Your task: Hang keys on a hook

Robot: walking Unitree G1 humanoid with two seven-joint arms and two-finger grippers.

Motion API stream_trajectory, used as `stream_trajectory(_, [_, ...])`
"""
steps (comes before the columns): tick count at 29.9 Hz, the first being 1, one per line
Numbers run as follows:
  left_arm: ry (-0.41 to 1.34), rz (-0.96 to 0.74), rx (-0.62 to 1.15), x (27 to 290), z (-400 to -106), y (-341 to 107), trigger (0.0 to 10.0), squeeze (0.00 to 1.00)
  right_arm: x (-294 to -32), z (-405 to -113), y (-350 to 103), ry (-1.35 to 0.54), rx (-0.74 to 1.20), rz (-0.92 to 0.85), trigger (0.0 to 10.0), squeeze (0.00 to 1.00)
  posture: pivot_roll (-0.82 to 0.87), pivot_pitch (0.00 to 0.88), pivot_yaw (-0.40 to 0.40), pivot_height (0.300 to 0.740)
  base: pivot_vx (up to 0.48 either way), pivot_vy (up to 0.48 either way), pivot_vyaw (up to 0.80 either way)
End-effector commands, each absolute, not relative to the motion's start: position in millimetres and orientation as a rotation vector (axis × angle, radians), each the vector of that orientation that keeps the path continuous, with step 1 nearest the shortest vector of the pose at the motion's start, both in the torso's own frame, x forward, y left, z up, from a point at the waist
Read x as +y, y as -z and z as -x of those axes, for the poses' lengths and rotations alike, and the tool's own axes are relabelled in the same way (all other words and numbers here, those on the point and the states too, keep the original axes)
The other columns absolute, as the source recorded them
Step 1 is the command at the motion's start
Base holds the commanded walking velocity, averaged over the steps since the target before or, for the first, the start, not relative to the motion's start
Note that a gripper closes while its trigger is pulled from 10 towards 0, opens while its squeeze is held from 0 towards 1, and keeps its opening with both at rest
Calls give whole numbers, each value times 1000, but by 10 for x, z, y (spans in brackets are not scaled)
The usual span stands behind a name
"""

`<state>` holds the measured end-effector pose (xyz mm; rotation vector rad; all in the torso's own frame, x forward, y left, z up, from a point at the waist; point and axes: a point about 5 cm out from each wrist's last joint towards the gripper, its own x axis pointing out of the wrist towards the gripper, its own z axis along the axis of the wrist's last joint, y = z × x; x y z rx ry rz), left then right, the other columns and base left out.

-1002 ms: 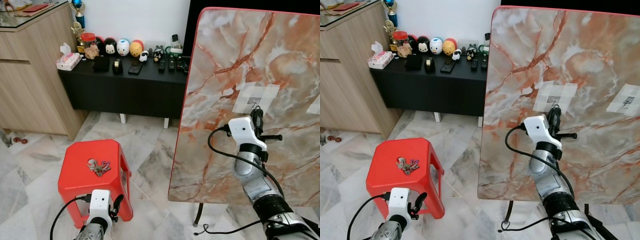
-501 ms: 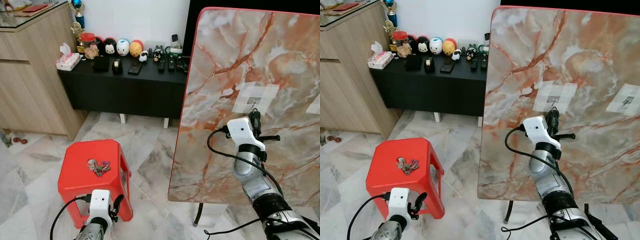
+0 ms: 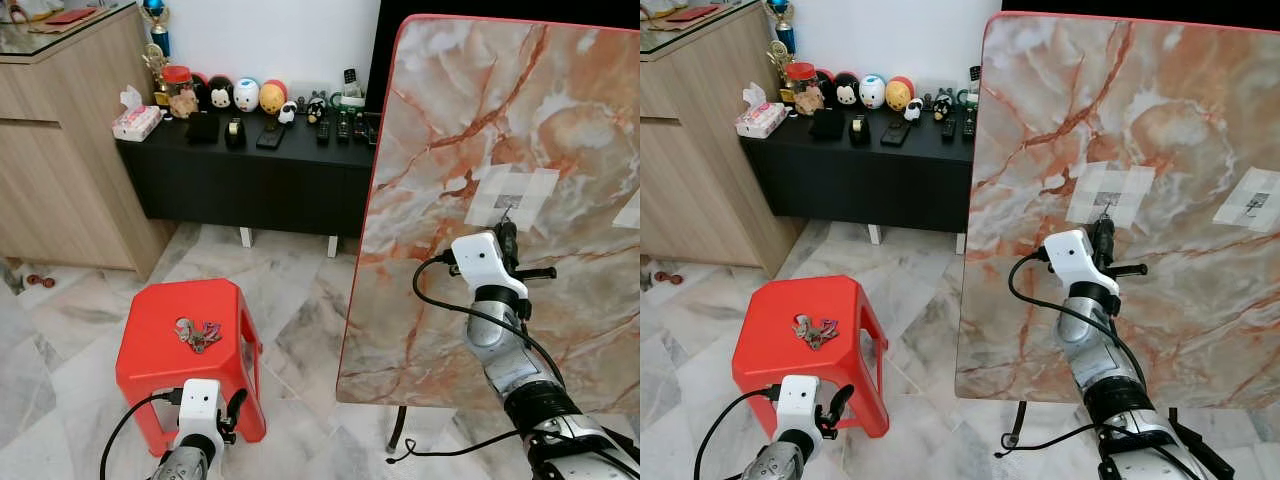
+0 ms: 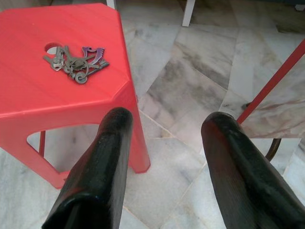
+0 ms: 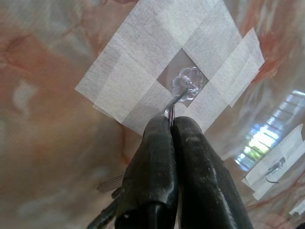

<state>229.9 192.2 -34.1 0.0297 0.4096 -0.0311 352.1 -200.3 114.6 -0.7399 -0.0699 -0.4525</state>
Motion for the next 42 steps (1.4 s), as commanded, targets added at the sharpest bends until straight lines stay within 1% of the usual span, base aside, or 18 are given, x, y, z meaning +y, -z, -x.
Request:
stream_trajectory(1, [31, -22, 425, 1914, -2299, 355, 10000, 0, -1981, -3552, -1165, 436, -65, 731, 10000, 0, 147, 0, -58, 740, 0, 0, 0])
stream_trajectory(10, [30, -24, 424, 1916, -2303, 352, 10000, 0, -1963, -3559, -1152, 423, -57, 728, 10000, 0, 149, 0, -58, 740, 0, 0, 0])
stream_trajectory(14, [29, -24, 424, 1915, -2302, 353, 10000, 0, -1964, -3557, -1146, 419, -55, 689, 10000, 0, 148, 0, -58, 740, 0, 0, 0])
stream_trajectory(15, [29, -24, 424, 1914, -2301, 354, 10000, 0, -1963, -3554, -1150, 420, -61, 673, 10000, 733, 148, 0, -58, 740, 0, 0, 0])
stream_trajectory(16, [29, -24, 424, 1914, -2300, 354, 10000, 0, -1963, -3552, -1152, 421, -65, 666, 10000, 733, 148, 0, -58, 740, 0, 0, 0])
stream_trajectory(17, [29, -24, 424, 1915, -2300, 354, 10000, 0, -1956, -3551, -1156, 417, -70, 660, 10000, 1000, 147, 0, -58, 740, 0, 0, 0])
stream_trajectory(25, [28, -23, 425, 1915, -2289, 359, 10000, 0, -1888, -3471, -1146, 393, -124, 646, 10000, 1000, 146, 2, -61, 740, 0, 0, 0])
stream_trajectory(28, [27, -22, 426, 1914, -2283, 363, 10000, 0, -1817, -3349, -1076, 321, -150, 646, 10000, 1000, 145, 3, -62, 740, 0, 0, 0])
stream_trajectory(29, [27, -22, 426, 1914, -2282, 363, 10000, 0, -1787, -3308, -1020, 276, -134, 617, 10000, 976, 145, 3, -62, 740, 0, 0, 0])
stream_trajectory(30, [28, -22, 426, 1914, -2280, 364, 10000, 0, -1757, -3272, -970, 233, -119, 586, 10000, 639, 140, 4, -63, 740, 0, 0, 0])
stream_trajectory(31, [28, -22, 426, 1914, -2279, 365, 10000, 0, -1738, -3250, -939, 206, -109, 564, 10000, 639, 140, 4, -63, 740, 0, 0, 0])
stream_trajectory(32, [28, -24, 428, 1915, -2277, 367, 10000, 0, -1673, -3172, -814, 110, -62, 506, 10000, 0, 138, 4, -64, 740, 0, 0, 0])
stream_trajectory(33, [28, -24, 428, 1915, -2277, 367, 10000, 0, -1673, -3172, -814, 110, -62, 506, 10000, 0, 138, 4, -64, 740, 0, 0, 0])
stream_trajectory(35, [26, -32, 434, 1932, -2270, 372, 10000, 0, -1612, -3033, -515, -16, 79, 446, 10000, 0, 128, 1, -64, 740, 0, 0, 0])
stream_trajectory(37, [19, -36, 436, 1952, -2268, 373, 10000, 0, -1609, -2991, -414, -37, 134, 438, 10000, 0, 128, 1, -64, 740, 0, 0, 0])
stream_trajectory(39, [-12, -42, 442, 2048, -2270, 363, 10000, 0, -1644, -2866, -112, -15, 323, 343, 10000, 0, 134, 0, -66, 740, 0, 0, 0])
stream_trajectory(40, [-12, -42, 442, 2048, -2270, 363, 10000, 0, -1644, -2866, -112, -15, 323, 343, 10000, 0, 134, 0, -66, 740, 0, 0, 0])
stream_trajectory(42, [-25, -48, 445, 2110, -2273, 352, 10000, 0, -1687, -2743, 65, 35, 430, 265, 10000, 0, 143, 0, -66, 740, 0, 0, 0])
